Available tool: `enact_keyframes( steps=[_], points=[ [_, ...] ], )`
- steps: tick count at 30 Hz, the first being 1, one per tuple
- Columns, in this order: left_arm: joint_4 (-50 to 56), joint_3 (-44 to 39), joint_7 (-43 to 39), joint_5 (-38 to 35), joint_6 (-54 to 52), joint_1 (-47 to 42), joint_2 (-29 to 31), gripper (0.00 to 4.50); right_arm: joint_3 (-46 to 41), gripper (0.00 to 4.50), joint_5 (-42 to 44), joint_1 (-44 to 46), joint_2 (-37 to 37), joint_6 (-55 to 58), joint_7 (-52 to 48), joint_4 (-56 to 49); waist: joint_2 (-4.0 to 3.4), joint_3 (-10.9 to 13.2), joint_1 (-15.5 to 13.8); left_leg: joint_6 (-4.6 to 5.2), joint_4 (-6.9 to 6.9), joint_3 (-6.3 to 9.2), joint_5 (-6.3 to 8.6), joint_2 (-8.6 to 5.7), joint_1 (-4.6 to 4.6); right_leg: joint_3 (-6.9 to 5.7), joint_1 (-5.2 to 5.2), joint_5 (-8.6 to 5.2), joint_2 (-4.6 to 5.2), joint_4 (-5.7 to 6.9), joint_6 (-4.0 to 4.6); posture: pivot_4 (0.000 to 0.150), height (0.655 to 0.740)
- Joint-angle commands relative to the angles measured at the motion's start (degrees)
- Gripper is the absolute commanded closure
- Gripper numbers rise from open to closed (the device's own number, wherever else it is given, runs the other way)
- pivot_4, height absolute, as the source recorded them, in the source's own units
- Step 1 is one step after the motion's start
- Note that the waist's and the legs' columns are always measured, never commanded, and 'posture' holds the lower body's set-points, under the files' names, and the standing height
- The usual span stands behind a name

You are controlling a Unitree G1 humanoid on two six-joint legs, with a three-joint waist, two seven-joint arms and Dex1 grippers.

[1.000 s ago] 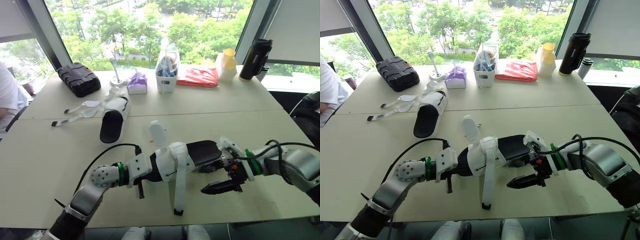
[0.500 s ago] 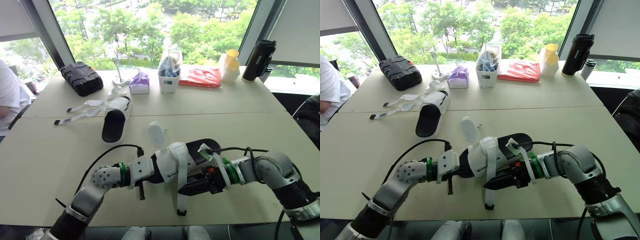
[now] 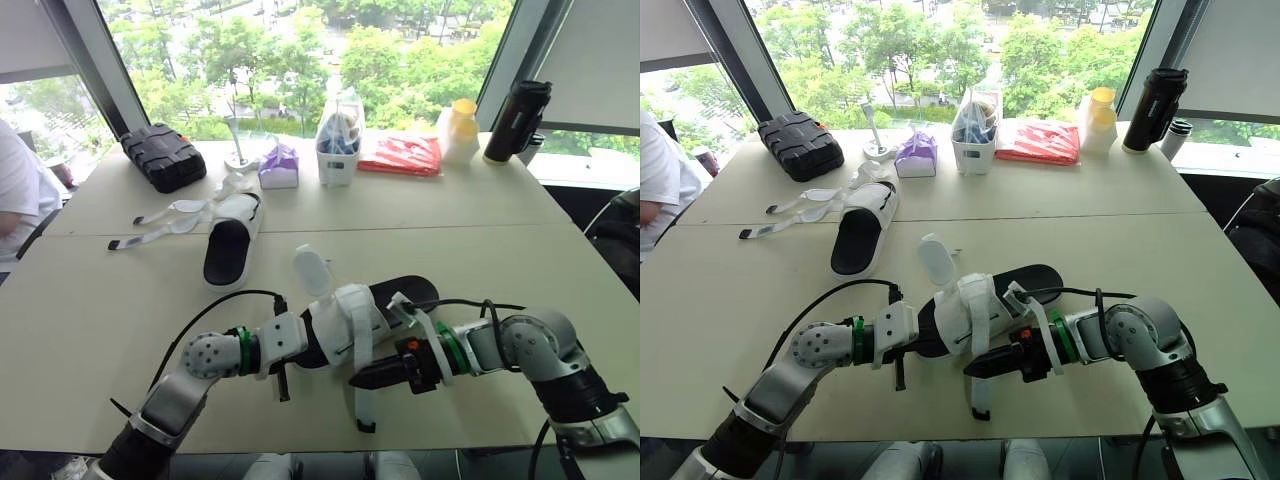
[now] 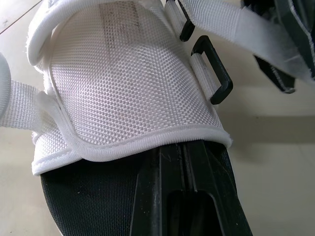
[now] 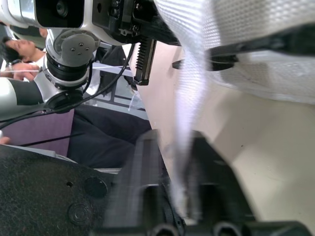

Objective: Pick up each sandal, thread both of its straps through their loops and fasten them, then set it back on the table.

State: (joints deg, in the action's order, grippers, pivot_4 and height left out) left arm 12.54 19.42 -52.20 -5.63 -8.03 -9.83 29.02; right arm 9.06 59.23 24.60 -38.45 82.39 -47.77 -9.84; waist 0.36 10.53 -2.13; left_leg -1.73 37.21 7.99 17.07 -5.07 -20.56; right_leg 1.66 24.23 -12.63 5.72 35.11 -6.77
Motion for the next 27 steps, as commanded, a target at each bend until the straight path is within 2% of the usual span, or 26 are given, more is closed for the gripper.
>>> enact_keyframes(
  steps=[1,7,11,16,21,27],
  points=[
    [-1.6,2.2,-0.8,1.5,-1.0,1.1,0.7,4.5,-0.5,4.46,0.1,1.7,-1.0,-0.4,-2.4,-1.9,0.0,0.0,0.0,0.0,0.0,0.0,0.0,0.0,0.0,0.0,0.0,0.0,0.0,0.0,0.0,0.15,0.74],
    [-2.8,1.9,-1.0,1.4,-0.5,0.3,0.6,4.5,0.5,4.46,0.0,12.5,-5.4,-0.8,-10.7,0.1,-0.02,0.0,0.1,0.0,0.04,-0.05,0.0,0.0,0.02,-0.01,-0.03,0.02,-0.01,0.01,-0.03,0.15,0.74],
    [-3.4,2.0,-0.9,1.6,0.0,0.1,0.4,4.5,5.7,4.46,-5.7,26.0,-5.4,-3.4,-17.8,10.7,-0.01,0.0,0.1,0.0,0.05,-0.05,0.0,0.03,0.05,-0.06,-0.09,0.02,-0.06,0.01,-0.03,0.15,0.74],
    [-3.5,2.1,-0.6,1.9,0.4,0.3,0.3,4.5,13.1,4.46,-15.3,35.6,-1.6,-10.9,-25.4,25.3,0.03,0.0,0.2,0.0,0.05,-0.01,0.0,0.02,0.02,-0.11,-0.07,0.02,-0.05,0.0,-0.02,0.15,0.74],
    [-3.1,1.9,-0.2,1.9,0.2,0.5,0.5,4.5,19.7,4.46,-24.9,39.5,1.3,-19.8,-33.6,35.3,0.01,0.0,0.1,-0.02,0.06,0.0,-0.01,0.0,-0.04,-0.1,0.02,0.03,-0.03,0.03,-0.02,0.15,0.74],
    [-2.6,1.7,0.2,2.1,-0.1,0.8,0.7,4.5,22.4,4.46,-33.0,42.2,3.3,-26.3,-41.0,43.7,0.0,0.0,0.2,-0.05,0.05,0.02,-0.02,-0.01,-0.06,-0.1,0.08,0.04,-0.02,0.06,-0.01,0.15,0.74]
  ],
)
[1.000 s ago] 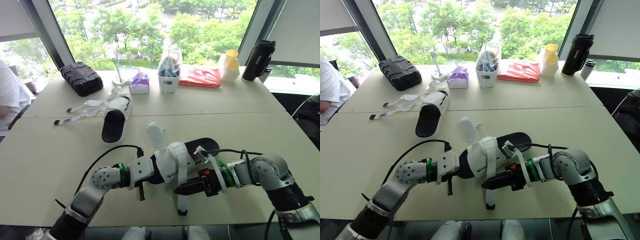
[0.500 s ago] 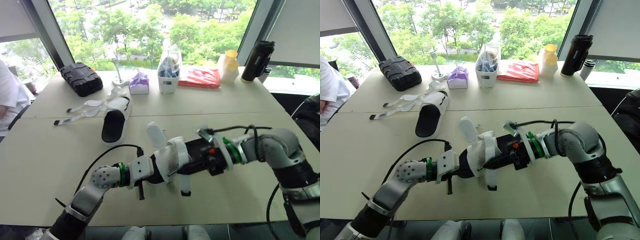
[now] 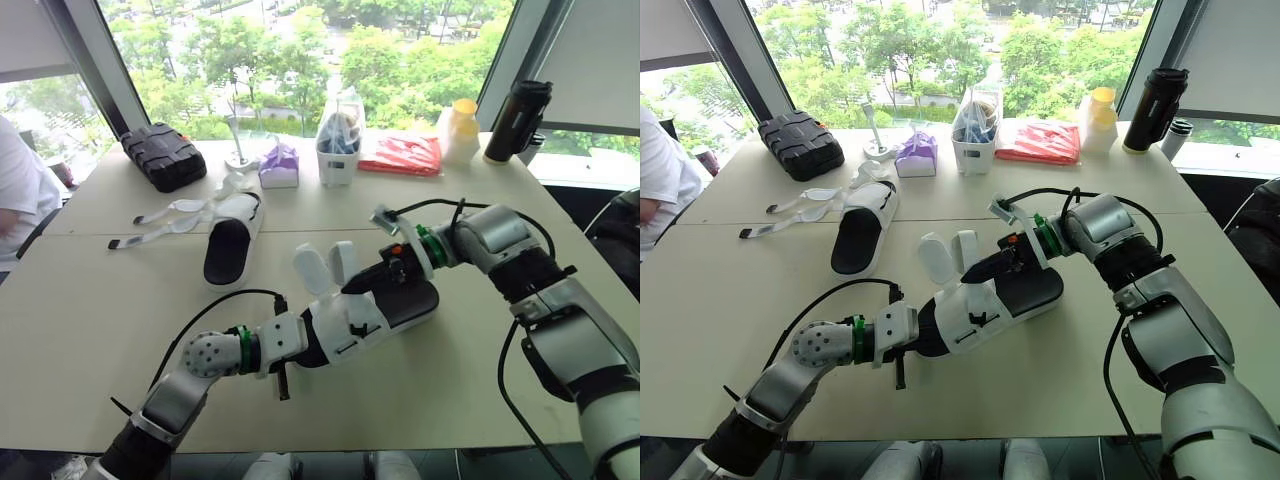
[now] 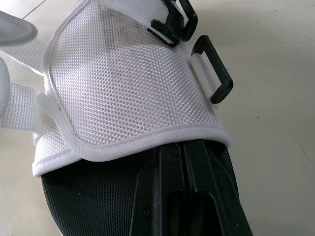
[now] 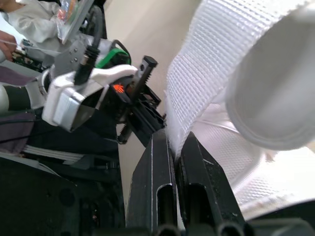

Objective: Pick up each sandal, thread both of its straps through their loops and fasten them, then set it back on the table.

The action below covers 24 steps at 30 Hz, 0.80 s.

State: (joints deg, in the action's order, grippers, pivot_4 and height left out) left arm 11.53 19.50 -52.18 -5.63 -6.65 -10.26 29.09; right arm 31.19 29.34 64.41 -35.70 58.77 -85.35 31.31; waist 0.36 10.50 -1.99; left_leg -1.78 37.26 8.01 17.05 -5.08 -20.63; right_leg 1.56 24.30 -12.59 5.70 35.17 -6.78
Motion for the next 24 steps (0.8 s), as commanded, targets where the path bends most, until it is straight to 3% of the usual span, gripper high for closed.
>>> enact_keyframes(
  steps=[1,10,24],
  points=[
    [-1.5,1.6,0.2,2.1,-1.5,1.3,0.6,4.5,0.5,4.46,-4.3,2.8,0.7,-3.4,-4.4,3.7,0.0,0.0,0.0,0.0,0.0,0.01,0.0,0.0,0.0,0.0,0.0,0.0,0.0,0.01,0.0,0.15,0.74],
    [-1.7,1.7,0.4,2.1,-1.4,0.9,0.5,4.5,2.7,4.46,-9.5,5.0,2.0,-10.8,-7.2,8.8,-0.02,0.0,0.1,-0.05,0.0,0.02,-0.02,0.0,0.01,0.0,0.03,0.0,0.0,0.05,0.01,0.15,0.74],
    [-1.8,1.5,0.6,2.2,-1.2,0.9,0.6,4.5,4.9,4.46,-4.0,0.9,-2.7,-11.7,-7.2,-8.6,-0.04,0.0,-0.1,-0.05,-0.02,0.05,-0.02,0.0,-0.01,0.01,0.05,0.0,0.01,0.04,0.01,0.15,0.74]
  ],
)
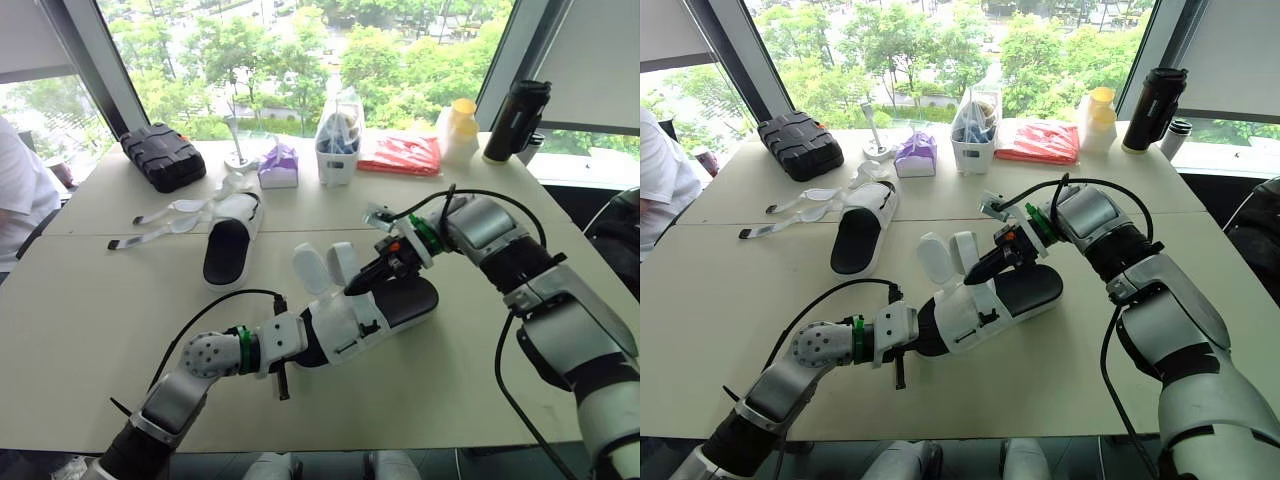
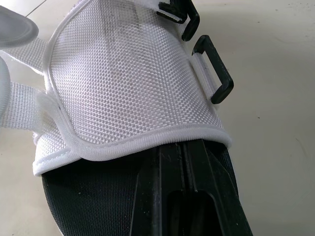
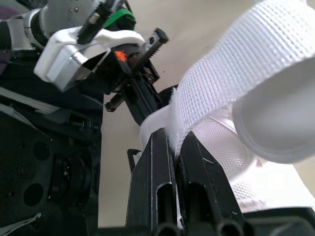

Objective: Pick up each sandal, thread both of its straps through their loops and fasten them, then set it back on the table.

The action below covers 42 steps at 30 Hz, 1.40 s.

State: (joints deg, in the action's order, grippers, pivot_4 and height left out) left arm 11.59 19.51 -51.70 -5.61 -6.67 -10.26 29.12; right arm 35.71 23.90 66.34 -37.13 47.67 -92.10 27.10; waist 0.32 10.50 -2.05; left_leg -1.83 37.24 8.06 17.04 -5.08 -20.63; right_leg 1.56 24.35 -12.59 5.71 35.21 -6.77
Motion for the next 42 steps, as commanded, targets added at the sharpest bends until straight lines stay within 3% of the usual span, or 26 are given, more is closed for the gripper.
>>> enact_keyframes(
  steps=[1,17,21,26,27,33,36,42],
  points=[
    [-1.9,1.5,0.1,2.2,-1.2,0.9,0.6,4.5,0.5,4.46,1.7,-1.5,-1.7,-0.9,-0.4,-5.4,0.0,0.0,0.0,0.0,0.0,0.0,0.0,0.0,-0.01,0.0,0.0,0.0,0.0,0.0,0.0,0.15,0.74],
    [-1.9,1.6,0.2,2.3,-1.2,0.9,0.6,4.5,2.6,4.46,-3.2,-7.5,-3.6,-7.8,-0.4,-12.3,0.0,0.0,0.1,0.0,0.0,-0.02,0.0,0.01,0.02,0.0,-0.01,0.0,0.0,0.0,0.0,0.15,0.74],
    [-1.9,1.7,0.3,2.3,-1.2,1.0,0.6,4.5,1.6,2.75,-2.0,-8.0,-5.1,-7.5,-0.4,-13.9,0.0,0.0,0.1,-0.01,0.0,-0.01,0.0,0.01,0.02,0.0,-0.02,0.0,0.0,0.0,0.0,0.15,0.74],
    [-1.9,1.8,0.4,2.3,-1.1,0.9,0.5,4.5,-1.7,0.26,2.1,-8.8,-10.5,-4.8,-0.4,-20.4,0.01,0.0,0.0,-0.01,0.0,-0.01,-0.01,0.01,0.02,0.0,-0.03,0.0,0.01,0.0,0.0,0.15,0.74],
    [-1.9,1.9,0.4,2.3,-1.1,1.0,0.4,4.5,-3.0,0.06,3.2,-9.0,-12.2,-4.0,-0.4,-22.2,0.01,0.0,-0.1,-0.01,0.0,-0.01,-0.01,0.02,0.01,0.0,-0.03,0.0,0.01,0.0,0.0,0.15,0.74],
    [-2.1,2.2,0.5,2.3,-0.8,1.3,0.4,4.5,-9.9,0.06,7.8,-11.6,-19.3,0.6,-0.4,-29.1,0.02,0.0,-0.1,0.0,0.0,-0.03,0.0,0.02,-0.04,-0.02,-0.03,-0.01,0.02,-0.06,-0.02,0.15,0.74],
    [-2.7,2.1,0.3,2.3,-0.5,0.8,0.4,4.5,-12.7,0.06,8.8,-17.4,-22.1,3.4,0.6,-32.9,0.03,0.0,-0.2,0.0,0.0,-0.05,0.0,0.03,-0.03,-0.02,-0.03,-0.01,0.02,-0.06,-0.02,0.15,0.74],
    [-3.6,2.2,-0.2,2.3,0.1,-0.1,0.4,4.5,-15.2,0.06,7.8,-27.9,-21.5,5.2,5.9,-35.0,0.02,0.0,-0.2,0.01,0.04,-0.08,0.0,-0.02,-0.08,-0.06,-0.05,-0.01,0.11,-0.1,-0.03,0.15,0.74]
  ],
)
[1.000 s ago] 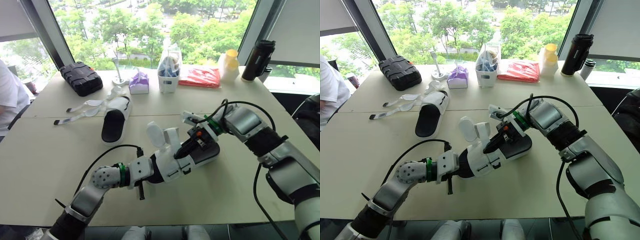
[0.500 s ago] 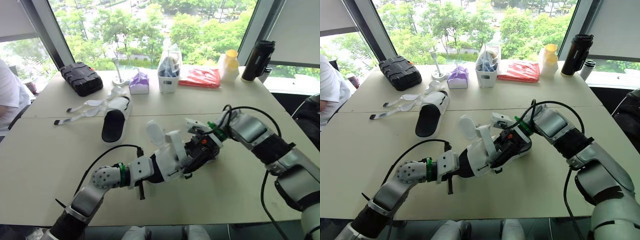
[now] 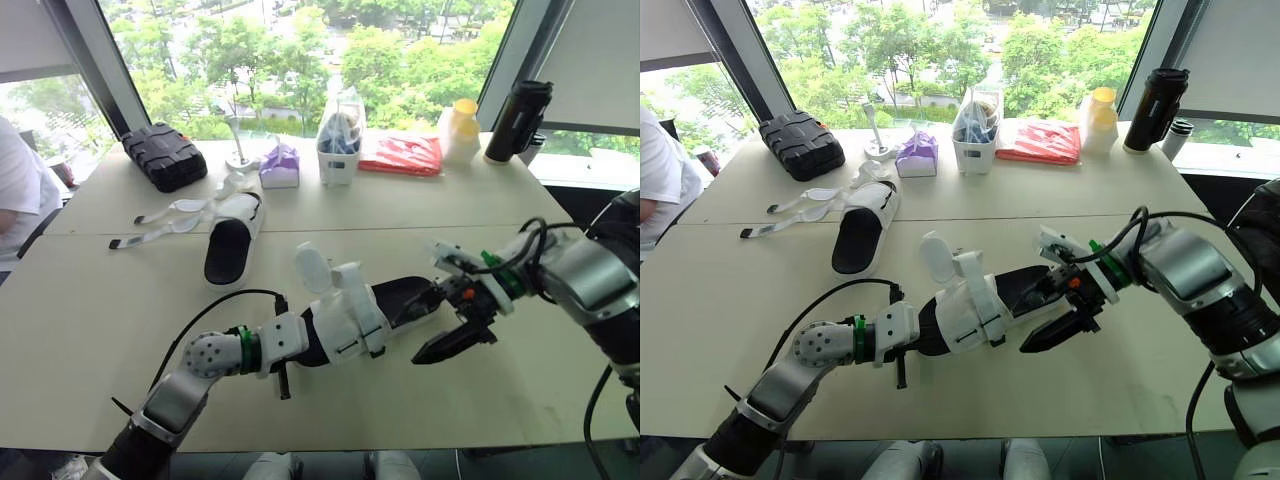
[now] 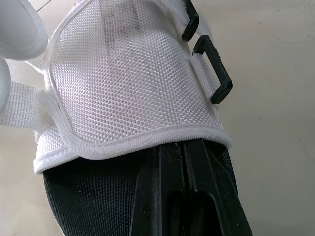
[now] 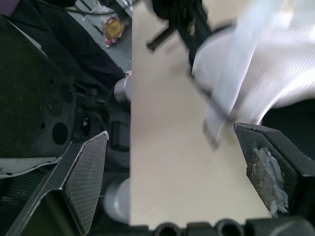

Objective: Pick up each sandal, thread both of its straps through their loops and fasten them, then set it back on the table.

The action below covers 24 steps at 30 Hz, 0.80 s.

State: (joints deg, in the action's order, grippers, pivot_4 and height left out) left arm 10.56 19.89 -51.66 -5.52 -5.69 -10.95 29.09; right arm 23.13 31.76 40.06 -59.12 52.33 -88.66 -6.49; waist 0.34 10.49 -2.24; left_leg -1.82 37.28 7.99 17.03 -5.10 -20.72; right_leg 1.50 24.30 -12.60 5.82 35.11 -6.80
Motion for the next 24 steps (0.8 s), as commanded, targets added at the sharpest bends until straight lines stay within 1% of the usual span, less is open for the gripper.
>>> enact_keyframes(
  steps=[1,4,9,19,22,24],
  points=[
    [-2.7,1.9,-0.4,2.3,-0.8,0.5,0.5,4.5,-2.8,0.06,-0.4,-3.0,1.3,0.4,3.9,-1.2,0.0,0.0,0.0,0.0,0.03,0.0,0.0,0.0,-0.01,0.0,0.0,0.0,0.0,0.0,0.0,0.15,0.74],
    [-3.0,1.9,-0.7,2.4,-0.6,0.2,0.6,4.5,-3.8,0.06,-0.5,-4.5,4.1,1.1,7.2,-0.1,0.01,0.0,0.0,0.0,0.04,0.01,0.0,0.01,0.02,0.0,-0.04,0.01,-0.02,0.01,-0.02,0.15,0.74],
    [-2.6,1.8,-0.9,2.3,-0.9,0.3,0.8,4.5,-4.1,0.06,-0.8,-5.2,7.1,1.6,9.4,1.4,0.02,0.0,0.0,0.0,0.05,0.03,-0.01,0.0,0.01,-0.01,-0.05,0.02,-0.02,0.0,-0.03,0.15,0.74],
    [-2.2,1.7,-0.6,2.3,-1.1,0.6,0.9,4.5,-2.9,0.06,-0.3,-5.6,12.8,4.9,12.8,0.3,0.02,0.0,0.2,-0.01,0.04,0.04,-0.01,0.05,0.13,0.0,-0.12,0.02,-0.08,0.02,-0.03,0.15,0.74],
    [-2.1,1.7,-0.5,2.3,-1.1,0.7,0.9,4.5,-2.5,0.82,-0.7,-5.6,14.1,5.3,13.3,0.7,0.02,0.0,0.2,-0.01,0.04,0.04,-0.01,0.05,0.12,0.0,-0.12,0.02,-0.09,0.03,-0.03,0.15,0.74],
    [-2.0,1.7,-0.4,2.4,-1.1,0.8,1.0,4.5,-2.3,1.82,-0.6,-5.6,14.5,5.7,13.5,0.7,0.02,0.0,0.2,-0.01,0.04,0.05,-0.01,0.05,0.12,0.01,-0.12,0.02,-0.09,0.03,-0.03,0.15,0.74]
  ],
)
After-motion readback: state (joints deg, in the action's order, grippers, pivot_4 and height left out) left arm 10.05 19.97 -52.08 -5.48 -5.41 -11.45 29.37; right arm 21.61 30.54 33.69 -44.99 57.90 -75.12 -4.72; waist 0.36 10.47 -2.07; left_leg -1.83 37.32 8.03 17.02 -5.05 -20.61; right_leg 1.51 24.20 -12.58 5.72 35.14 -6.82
